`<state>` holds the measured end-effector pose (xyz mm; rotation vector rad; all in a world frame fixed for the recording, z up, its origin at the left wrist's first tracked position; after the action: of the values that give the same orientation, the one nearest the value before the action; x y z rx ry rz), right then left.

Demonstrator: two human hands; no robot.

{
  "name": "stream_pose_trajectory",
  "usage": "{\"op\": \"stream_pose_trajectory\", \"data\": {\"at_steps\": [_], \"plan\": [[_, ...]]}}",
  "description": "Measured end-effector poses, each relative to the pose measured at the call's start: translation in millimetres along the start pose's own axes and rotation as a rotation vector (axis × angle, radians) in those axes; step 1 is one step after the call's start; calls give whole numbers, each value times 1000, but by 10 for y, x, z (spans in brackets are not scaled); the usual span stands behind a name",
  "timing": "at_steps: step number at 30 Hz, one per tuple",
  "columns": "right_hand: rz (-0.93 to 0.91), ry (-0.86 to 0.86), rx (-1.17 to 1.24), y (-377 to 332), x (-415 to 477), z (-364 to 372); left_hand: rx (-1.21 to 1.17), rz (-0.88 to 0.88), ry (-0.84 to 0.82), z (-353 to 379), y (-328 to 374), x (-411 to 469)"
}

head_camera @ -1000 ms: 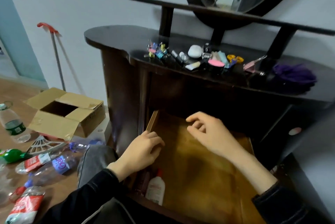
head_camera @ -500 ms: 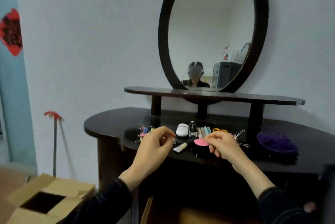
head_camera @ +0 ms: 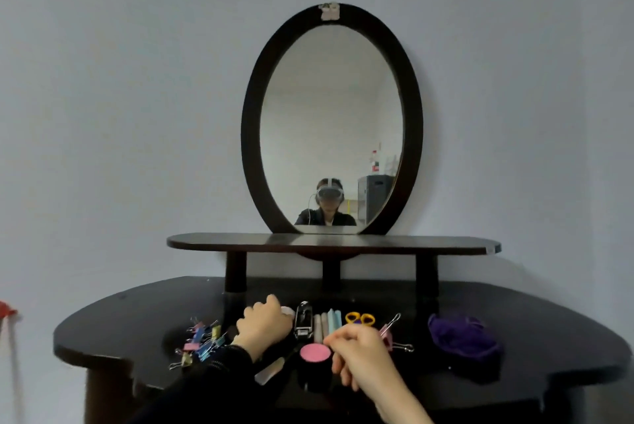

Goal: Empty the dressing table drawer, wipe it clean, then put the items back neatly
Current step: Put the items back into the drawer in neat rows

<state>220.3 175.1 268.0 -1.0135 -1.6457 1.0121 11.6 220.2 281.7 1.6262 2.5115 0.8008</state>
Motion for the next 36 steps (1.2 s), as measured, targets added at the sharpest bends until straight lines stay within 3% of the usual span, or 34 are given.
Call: {"op": "stream_pose_trajectory", "data": {"at_steps": [5,9,14,17,21,24,28,31,36], "plan": [[6,23,-71,-44,-19,8,-96,48,-47,-2,79,29],[21,30,-73,-65,-44,-8,-399,93,191,-203,92,-88],[42,49,34,-57,-13,-70,-849,332,436,-334,24,-510],[88,115,164,-9,12,-126,-916,436,463,-302,0,-661],[126,216,233,63,47,-184,-898,451,520,-313,-1,-671],[82,268,75,58,62,-176,-839,452,536,-296,-11,-696],[-71,314,-438,-89,177,-101,-836,419,532,-317,-33,-712],[-31,228,-812,-181,351,15,-836,381,534,-332,-75,-705],[60,99,-972,-235,537,127,-784,367,518,-314,-64,-715]]}}
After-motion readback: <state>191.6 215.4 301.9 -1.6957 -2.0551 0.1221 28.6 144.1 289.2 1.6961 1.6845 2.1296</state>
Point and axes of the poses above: each hand's wrist, its own x-axis towards the middle knuckle, its own z-axis out of the palm, y = z × x, the point moved 5 cm from there along x, towards the middle knuckle, and after that the axes turned 4 degrees about y, right-handed, at the moved point
